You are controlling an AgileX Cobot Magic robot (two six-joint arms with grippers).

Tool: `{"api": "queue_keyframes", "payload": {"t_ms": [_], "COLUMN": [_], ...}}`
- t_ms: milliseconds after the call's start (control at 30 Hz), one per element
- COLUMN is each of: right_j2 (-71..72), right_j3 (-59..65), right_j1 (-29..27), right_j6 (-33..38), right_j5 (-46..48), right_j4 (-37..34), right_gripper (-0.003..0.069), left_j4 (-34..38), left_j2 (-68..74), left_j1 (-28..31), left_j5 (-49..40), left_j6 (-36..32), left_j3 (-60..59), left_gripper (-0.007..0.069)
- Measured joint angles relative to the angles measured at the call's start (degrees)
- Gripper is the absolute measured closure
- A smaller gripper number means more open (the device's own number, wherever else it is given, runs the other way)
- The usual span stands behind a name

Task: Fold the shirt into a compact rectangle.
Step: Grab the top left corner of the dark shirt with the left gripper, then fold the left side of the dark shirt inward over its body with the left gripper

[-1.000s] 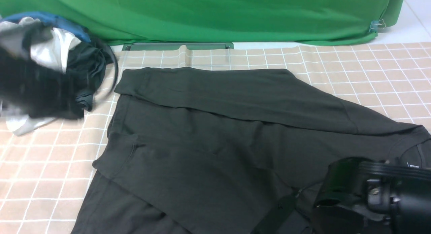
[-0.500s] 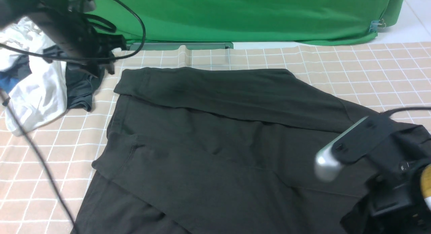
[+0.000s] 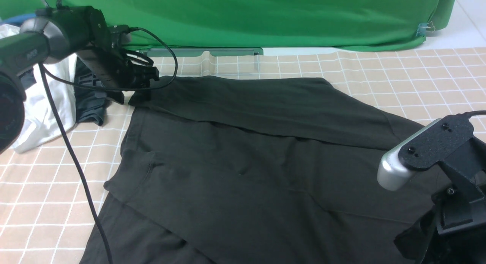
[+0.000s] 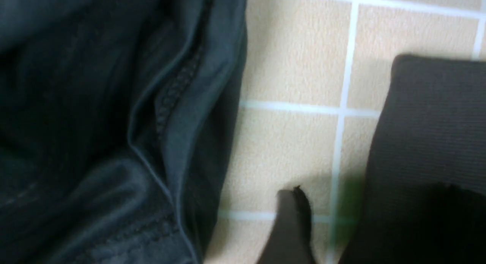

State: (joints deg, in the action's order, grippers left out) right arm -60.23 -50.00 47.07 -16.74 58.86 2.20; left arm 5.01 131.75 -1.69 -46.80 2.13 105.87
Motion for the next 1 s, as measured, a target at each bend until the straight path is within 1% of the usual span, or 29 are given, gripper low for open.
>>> {"api": "queue_keyframes", "payload": {"t_ms": [67,133,167,200,267,300,467,767,833,900,1000], "right_j2": [0.0,0.0,0.0,0.0,0.0,0.0,0.0,0.0,0.0,0.0,0.0], "right_j3": [0.0,0.0,0.0,0.0,0.0,0.0,0.0,0.0,0.0,0.0,0.0], "right_j1": [0.0,0.0,0.0,0.0,0.0,0.0,0.0,0.0,0.0,0.0,0.0], "right_j6": [0.0,0.0,0.0,0.0,0.0,0.0,0.0,0.0,0.0,0.14,0.25], "right_j5": [0.0,0.0,0.0,0.0,0.0,0.0,0.0,-0.41,-0.41,-0.41,-0.47], "right_j4": [0.0,0.0,0.0,0.0,0.0,0.0,-0.06,-0.06,-0.06,0.02,1.43], "right_gripper": [0.0624,0.0624,0.0624,0.0624,0.0624,0.0624,0.0624,0.0624,0.0624,0.0624,0.0624], "left_j4": [0.07,0.61,0.67,0.78,0.8,0.68,-0.07,0.05,0.97,3.38,5.13], "left_j2": [-0.01,-0.01,-0.01,-0.01,-0.11,-0.18,-2.06,-7.57,-8.1,-9.33,-12.26], "left_j1": [0.0,-0.06,-0.06,-0.1,-0.1,-0.1,-0.1,-0.1,-0.1,-0.1,-0.1], "left_j5": [-0.44,-1.18,-1.37,-1.97,-2.67,-2.9,-5.31,-5.94,-8.51,-12.28,-16.54], "left_j6": [-0.31,-1.05,-1.22,-2.13,-3.21,-3.5,-3.77,-3.77,-3.93,-5.14,-6.3], "left_j3": [0.02,0.07,0.16,0.26,0.46,0.53,0.53,0.6,0.6,0.6,0.55], "left_gripper": [0.0232,0.0346,0.0384,0.048,0.0559,0.0578,0.0589,0.0589,0.0589,0.0589,0.0589]}}
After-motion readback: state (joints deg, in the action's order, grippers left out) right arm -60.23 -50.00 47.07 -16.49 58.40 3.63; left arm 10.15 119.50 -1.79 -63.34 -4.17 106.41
